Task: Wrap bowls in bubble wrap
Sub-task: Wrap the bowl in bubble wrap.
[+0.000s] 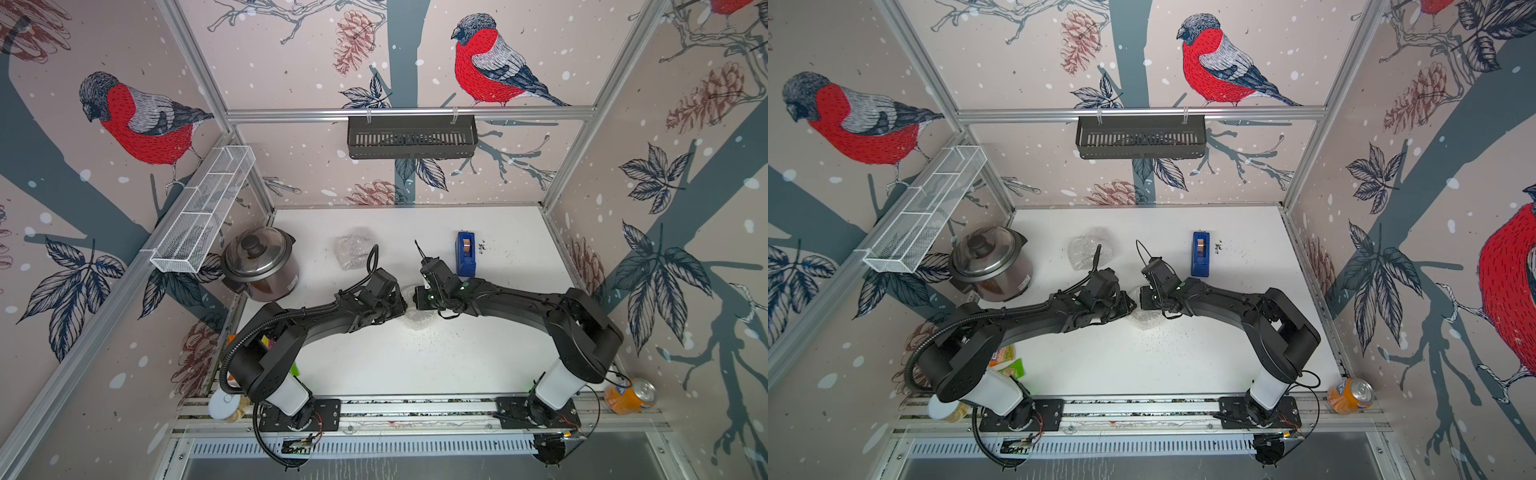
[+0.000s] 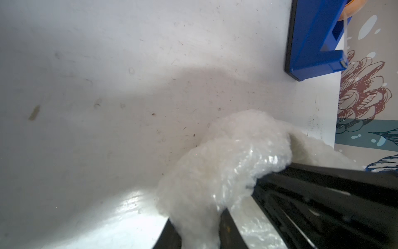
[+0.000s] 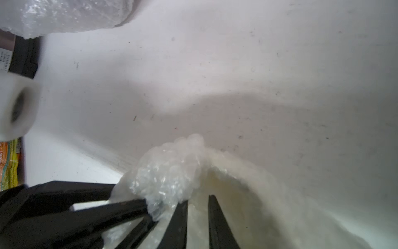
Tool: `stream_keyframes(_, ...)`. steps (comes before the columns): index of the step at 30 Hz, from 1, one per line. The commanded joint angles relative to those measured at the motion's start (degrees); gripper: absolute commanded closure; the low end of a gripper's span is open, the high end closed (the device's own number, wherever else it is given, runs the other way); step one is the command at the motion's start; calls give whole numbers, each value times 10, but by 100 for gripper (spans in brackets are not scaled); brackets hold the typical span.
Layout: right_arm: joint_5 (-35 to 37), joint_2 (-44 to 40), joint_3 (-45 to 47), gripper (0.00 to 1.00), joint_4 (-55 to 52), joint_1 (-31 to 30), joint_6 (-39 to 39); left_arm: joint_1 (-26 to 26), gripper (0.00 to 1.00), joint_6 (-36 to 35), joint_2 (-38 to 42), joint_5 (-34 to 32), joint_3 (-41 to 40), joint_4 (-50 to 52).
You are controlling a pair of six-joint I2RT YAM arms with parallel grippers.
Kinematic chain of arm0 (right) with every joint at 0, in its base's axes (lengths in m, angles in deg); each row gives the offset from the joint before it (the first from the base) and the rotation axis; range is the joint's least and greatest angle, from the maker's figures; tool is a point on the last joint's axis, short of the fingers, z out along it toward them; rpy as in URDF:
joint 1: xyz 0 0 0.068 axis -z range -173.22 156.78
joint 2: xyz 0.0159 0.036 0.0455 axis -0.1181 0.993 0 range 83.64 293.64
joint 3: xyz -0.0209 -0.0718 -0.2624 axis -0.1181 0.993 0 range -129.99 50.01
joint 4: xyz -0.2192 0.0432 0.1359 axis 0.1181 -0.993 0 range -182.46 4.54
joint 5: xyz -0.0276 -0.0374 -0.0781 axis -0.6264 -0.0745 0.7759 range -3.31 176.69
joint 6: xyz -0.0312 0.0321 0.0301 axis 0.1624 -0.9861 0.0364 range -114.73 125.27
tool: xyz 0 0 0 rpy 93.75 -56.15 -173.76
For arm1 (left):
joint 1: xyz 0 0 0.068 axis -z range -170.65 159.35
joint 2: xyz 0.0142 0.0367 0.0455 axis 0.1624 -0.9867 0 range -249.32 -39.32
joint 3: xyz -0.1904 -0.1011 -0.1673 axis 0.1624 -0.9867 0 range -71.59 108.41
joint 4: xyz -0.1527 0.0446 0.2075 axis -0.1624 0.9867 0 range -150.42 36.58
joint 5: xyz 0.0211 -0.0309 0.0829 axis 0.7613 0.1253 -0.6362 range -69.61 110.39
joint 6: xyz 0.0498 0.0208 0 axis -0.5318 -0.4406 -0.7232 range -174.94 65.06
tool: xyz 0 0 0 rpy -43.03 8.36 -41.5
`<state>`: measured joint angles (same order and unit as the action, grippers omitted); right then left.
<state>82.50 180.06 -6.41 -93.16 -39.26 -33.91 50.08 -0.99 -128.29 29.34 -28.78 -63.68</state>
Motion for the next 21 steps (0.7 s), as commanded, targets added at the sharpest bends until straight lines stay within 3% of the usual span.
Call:
stream_keyframes(1,-28,4,8,81,34,1,1,0,53,-12,13,-9,13,16)
stream_keyframes(4,-32,0,18,81,41,6,1,-5,37,-35,31,-15,24,42)
stream_keyframes(7,-42,-5,30,81,51,10,4,-19,27,-59,48,-9,27,48)
stream_keyframes(16,-79,-24,54,81,87,24,9,-41,25,-134,31,73,48,28)
stream_keyframes(21,-89,-18,52,82,87,31,15,-42,25,-149,17,84,44,17)
